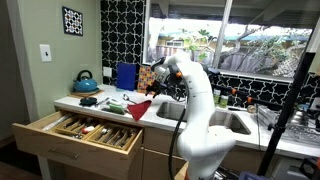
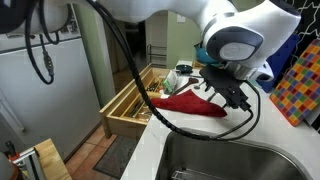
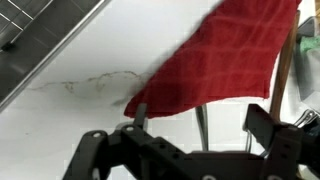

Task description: Fold the towel and hang it over the edge of the drawer

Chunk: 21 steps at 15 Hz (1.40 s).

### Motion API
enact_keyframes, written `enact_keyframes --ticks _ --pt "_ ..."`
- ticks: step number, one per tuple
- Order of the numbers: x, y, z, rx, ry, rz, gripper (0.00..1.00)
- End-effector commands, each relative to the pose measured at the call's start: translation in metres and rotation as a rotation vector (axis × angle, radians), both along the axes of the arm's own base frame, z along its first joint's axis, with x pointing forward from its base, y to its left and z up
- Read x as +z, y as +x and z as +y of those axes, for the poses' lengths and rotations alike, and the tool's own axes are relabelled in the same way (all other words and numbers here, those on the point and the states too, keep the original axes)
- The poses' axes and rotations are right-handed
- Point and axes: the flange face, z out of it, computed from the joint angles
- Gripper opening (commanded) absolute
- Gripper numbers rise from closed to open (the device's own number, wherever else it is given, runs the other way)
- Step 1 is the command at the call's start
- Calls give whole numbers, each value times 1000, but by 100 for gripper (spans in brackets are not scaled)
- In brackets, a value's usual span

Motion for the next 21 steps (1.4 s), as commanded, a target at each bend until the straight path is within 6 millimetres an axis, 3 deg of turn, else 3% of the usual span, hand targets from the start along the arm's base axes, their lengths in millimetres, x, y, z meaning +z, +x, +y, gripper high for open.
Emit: enact_keyframes --ticks 1,8,11,12,13,14,16,21 --pt "-21 5 -17 -27 -13 46 100" --pt "-56 12 -29 -54 7 58 100" --pt "-64 17 -28 -58 19 48 93" --pt "-66 19 -28 -56 22 48 82" --pt "-69 21 -28 -57 24 42 81" --pt "-71 24 -27 -56 26 35 66" --pt "-73 27 -27 -57 30 26 46" --pt "-64 32 -23 -44 37 4 9"
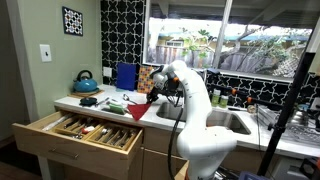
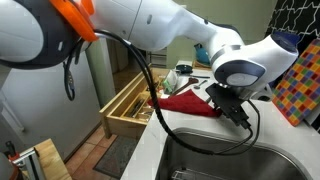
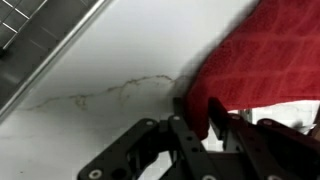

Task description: Fold the towel and hang it over the edge of the drawer

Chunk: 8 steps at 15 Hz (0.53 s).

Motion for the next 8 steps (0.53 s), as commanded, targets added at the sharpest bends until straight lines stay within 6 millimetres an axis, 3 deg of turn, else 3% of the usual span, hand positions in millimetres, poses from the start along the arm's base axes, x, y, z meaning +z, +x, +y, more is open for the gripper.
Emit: enact_keyframes --ticks 1,4,8 --pt "12 5 -1 -4 3 -28 2" --pt "51 3 8 31 -35 -48 0" --pt "126 -9 40 115 -3 -101 1"
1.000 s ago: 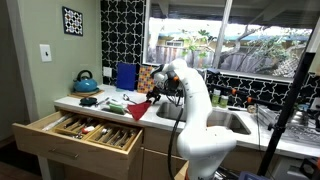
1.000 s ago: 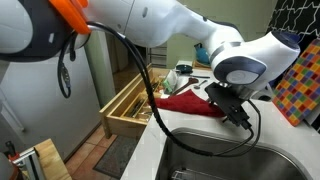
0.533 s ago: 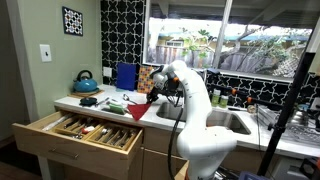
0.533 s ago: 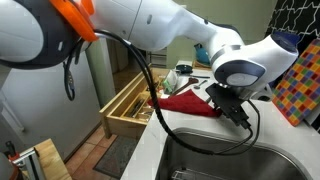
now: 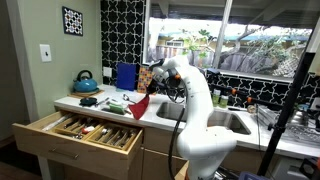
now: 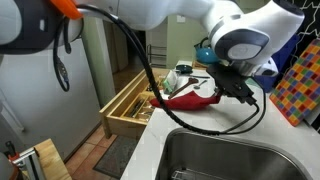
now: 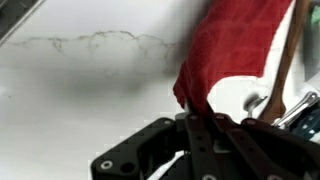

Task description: Fold the towel and hang it over the edge of the drawer

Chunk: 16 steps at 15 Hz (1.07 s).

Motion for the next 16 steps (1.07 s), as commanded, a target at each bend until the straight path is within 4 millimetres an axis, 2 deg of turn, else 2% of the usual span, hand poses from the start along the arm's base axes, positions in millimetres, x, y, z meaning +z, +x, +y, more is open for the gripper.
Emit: enact_keyframes --ticks 1,5,8,11,12,13,14,16 --pt "69 -20 37 108 40 -35 1" --pt "155 -41 88 251 79 -115 1" --pt "204 -53 131 365 141 -183 1" --pt "228 -60 178 517 220 -197 1" --pt "228 -60 194 568 250 -187 1" --pt "232 -55 174 491 199 -188 6" --pt "235 -55 186 526 215 -184 6" --pt "235 -53 197 549 222 -183 6"
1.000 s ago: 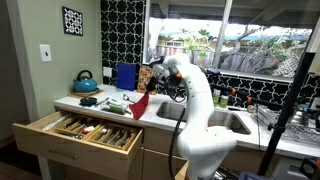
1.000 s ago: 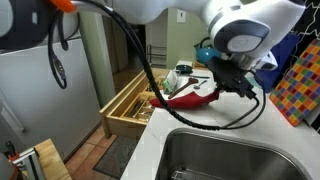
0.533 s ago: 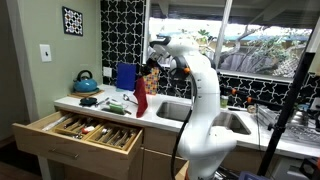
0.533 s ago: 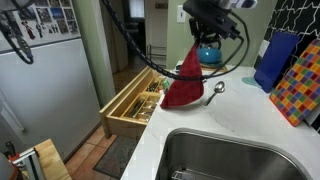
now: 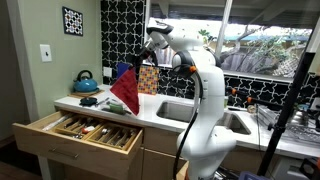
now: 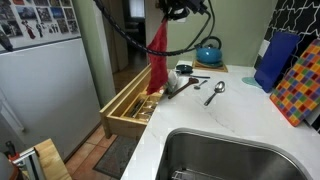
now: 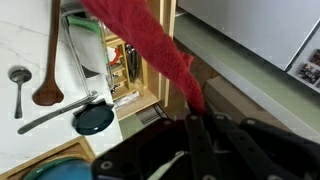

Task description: Fold the towel and hang it over the edge of the drawer

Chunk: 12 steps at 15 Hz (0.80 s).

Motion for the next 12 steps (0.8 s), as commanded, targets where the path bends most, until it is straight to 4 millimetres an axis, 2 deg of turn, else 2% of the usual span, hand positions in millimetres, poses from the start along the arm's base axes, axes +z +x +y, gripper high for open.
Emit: enact_keyframes --ticks 1,2,3,4,9,12 --pt "-1 0 0 3 1 0 6" --pt "-3 0 -1 5 2 0 6" --pt "-5 -1 7 33 5 1 1" --pt "-8 -2 26 59 38 -2 1" --pt "-9 -17 92 165 164 17 1" --pt "-27 -23 127 208 183 60 1"
